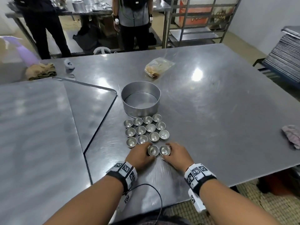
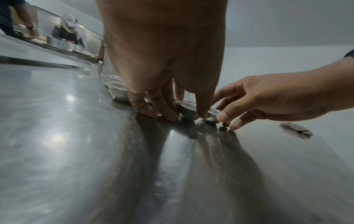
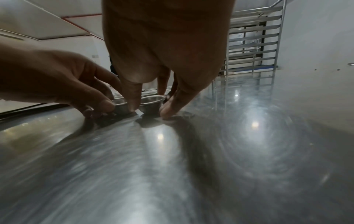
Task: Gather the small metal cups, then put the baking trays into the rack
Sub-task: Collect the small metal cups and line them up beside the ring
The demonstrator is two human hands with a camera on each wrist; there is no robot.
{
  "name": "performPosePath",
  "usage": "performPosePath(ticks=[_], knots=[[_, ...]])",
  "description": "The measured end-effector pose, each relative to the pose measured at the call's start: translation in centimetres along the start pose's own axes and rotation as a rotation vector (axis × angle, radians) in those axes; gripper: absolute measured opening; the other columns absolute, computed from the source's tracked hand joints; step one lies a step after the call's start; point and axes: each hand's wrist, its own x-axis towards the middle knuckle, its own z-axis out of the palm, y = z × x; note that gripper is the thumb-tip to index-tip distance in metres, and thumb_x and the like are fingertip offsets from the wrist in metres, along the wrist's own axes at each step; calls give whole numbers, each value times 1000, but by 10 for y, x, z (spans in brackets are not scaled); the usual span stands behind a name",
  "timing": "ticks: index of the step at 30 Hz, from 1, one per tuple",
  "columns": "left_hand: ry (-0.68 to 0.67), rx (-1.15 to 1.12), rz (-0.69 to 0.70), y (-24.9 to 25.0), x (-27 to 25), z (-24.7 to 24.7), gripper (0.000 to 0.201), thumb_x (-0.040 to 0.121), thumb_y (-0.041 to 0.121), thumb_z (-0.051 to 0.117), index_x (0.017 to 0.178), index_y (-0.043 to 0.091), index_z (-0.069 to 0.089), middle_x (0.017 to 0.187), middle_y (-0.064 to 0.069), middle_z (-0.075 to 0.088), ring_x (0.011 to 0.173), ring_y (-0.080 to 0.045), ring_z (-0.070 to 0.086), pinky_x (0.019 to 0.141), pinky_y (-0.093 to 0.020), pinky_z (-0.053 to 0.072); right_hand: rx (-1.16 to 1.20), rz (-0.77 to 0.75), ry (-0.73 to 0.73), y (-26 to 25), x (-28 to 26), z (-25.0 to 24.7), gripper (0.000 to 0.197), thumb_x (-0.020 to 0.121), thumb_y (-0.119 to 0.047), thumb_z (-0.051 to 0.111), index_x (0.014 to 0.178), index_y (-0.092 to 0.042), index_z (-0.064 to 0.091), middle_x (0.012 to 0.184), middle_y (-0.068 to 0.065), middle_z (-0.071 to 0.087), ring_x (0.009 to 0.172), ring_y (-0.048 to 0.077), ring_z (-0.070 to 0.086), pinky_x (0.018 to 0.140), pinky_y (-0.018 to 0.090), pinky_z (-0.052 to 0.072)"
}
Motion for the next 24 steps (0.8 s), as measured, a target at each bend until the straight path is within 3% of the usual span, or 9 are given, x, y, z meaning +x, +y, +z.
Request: performPosePath(ticks=[4, 7, 10, 13, 20, 24], knots=[[91, -74, -76, 19, 0, 11, 28, 78, 50, 65, 101, 35, 61, 88, 21, 69, 80, 5, 64, 70, -23, 52, 32, -33, -4, 13, 8, -12, 46, 70, -32, 75, 114, -27, 64, 107, -4, 69, 99, 18, 63, 83, 27, 48], [97, -97, -111, 24, 1, 16, 28, 79, 44, 69, 104, 33, 63, 90, 20, 70, 83, 6, 63, 74, -24, 53, 36, -70, -13, 20, 13, -17, 43, 72, -28, 75, 114, -26, 66, 108, -3, 70, 100, 18, 63, 84, 26, 47], [119, -101, -128, 31, 0, 16, 28, 80, 41, 72, 106, 34, 64, 83, 24, 64, 80, 11, 59, 70, -20, 46, 56, -84, -25, 25, 18, -18, 39, 71, -31, 74, 108, -30, 63, 102, -5, 69, 96, 18, 63, 83, 29, 49], [144, -112, -145, 40, -4, 14, 24, 82, 37, 74, 99, 40, 57, 73, 28, 56, 72, 15, 53, 63, -12, 36, 73, -95, -36, 26, 21, -21, 36, 73, -28, 75, 104, -30, 59, 93, -13, 62, 89, 13, 58, 76, 25, 42], [169, -131, -178, 51, -4, 15, 26, 80, 39, 74, 103, 33, 62, 68, 23, 56, 68, 12, 53, 60, -15, 35, 83, -111, -59, 31, 26, -24, 35, 73, -30, 75, 99, -35, 52, 96, -11, 64, 90, 14, 61, 76, 25, 43], [182, -131, -177, 52, -4, 16, 33, 73, 50, 66, 100, 30, 65, 67, 22, 58, 68, 10, 55, 60, -17, 37, 91, -112, -55, 31, 26, -24, 33, 73, -31, 75, 96, -36, 51, 96, -10, 65, 88, 13, 61, 76, 27, 45]])
